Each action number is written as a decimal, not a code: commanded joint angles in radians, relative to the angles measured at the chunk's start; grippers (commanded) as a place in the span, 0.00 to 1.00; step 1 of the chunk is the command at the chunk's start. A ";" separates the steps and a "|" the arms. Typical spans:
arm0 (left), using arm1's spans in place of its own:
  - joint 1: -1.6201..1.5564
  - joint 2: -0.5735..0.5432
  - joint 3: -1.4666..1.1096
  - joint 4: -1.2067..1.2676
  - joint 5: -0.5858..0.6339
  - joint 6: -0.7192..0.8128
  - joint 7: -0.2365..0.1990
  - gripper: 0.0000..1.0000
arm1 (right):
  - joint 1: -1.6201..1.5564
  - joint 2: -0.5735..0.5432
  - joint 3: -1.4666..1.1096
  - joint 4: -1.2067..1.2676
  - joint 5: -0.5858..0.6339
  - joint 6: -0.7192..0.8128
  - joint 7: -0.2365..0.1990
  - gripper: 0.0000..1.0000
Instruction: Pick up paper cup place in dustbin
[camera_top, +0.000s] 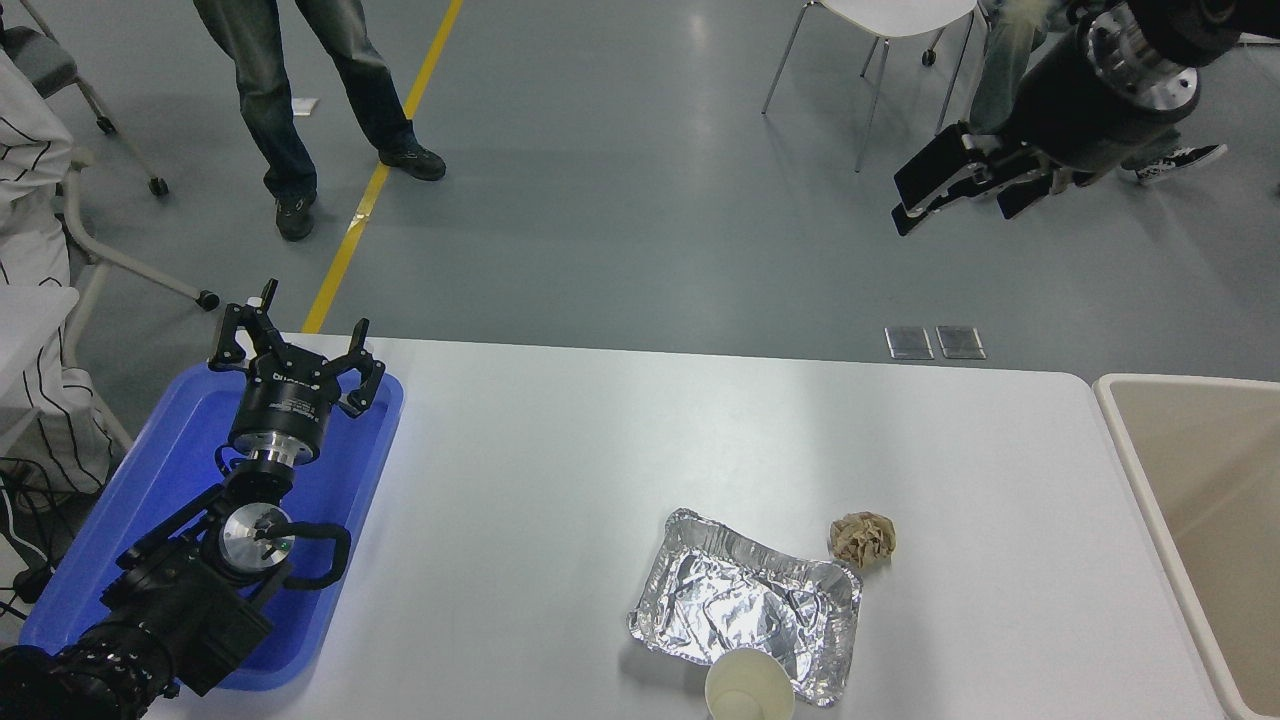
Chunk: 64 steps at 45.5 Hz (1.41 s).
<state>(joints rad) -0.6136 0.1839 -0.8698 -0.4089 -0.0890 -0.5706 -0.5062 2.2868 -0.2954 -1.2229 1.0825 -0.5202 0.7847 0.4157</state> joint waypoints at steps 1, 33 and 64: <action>0.000 0.000 0.000 -0.001 0.000 -0.002 0.000 1.00 | 0.037 0.018 -0.043 0.046 -0.018 0.001 -0.001 1.00; -0.002 0.000 0.000 -0.002 0.000 -0.002 0.000 1.00 | 0.039 0.004 -0.107 0.139 0.008 0.001 0.002 1.00; -0.002 0.000 0.000 -0.002 0.000 -0.002 0.000 1.00 | -0.259 -0.001 -0.018 0.211 0.186 0.001 0.006 1.00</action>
<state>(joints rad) -0.6153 0.1841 -0.8702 -0.4112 -0.0889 -0.5722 -0.5062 2.1384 -0.2986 -1.3160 1.2794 -0.3719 0.7855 0.4214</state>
